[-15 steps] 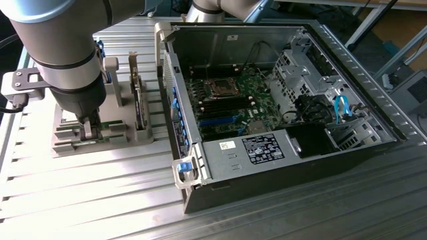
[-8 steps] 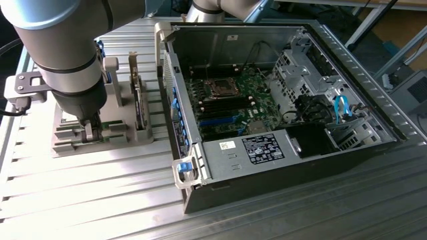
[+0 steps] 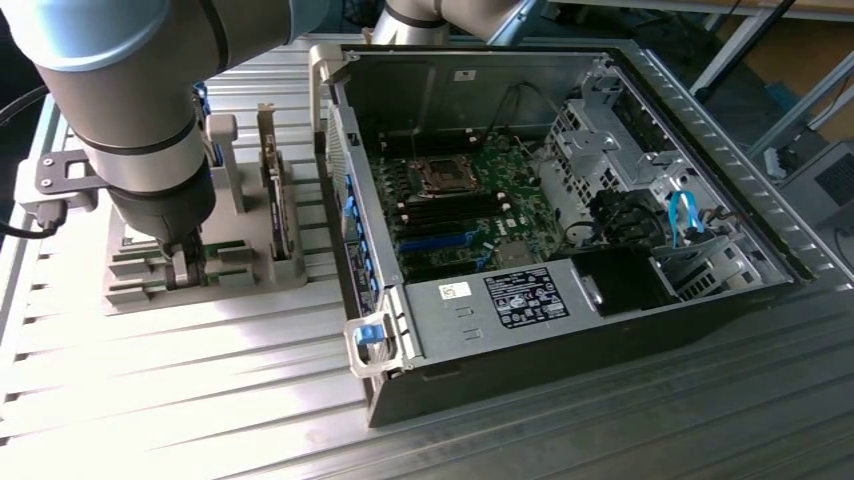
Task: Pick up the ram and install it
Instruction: 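Pick up the ram and move it above insertion slot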
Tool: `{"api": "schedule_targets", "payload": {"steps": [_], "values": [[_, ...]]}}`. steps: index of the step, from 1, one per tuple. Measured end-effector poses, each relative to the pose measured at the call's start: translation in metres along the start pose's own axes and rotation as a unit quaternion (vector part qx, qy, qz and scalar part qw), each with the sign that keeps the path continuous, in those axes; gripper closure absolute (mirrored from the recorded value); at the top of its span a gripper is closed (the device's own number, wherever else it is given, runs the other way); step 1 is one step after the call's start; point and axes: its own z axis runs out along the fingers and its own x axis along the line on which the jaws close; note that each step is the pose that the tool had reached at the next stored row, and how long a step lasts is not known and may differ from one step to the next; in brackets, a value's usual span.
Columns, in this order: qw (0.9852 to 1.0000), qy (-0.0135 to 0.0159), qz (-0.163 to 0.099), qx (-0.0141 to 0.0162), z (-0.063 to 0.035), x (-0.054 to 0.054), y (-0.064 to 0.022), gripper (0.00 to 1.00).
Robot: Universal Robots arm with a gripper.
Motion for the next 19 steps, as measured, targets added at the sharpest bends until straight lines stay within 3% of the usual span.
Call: {"api": "schedule_targets", "payload": {"steps": [19], "values": [[1.0000,-0.0001,0.000,0.0001,0.0002,0.0029,0.0002,0.70]]}}
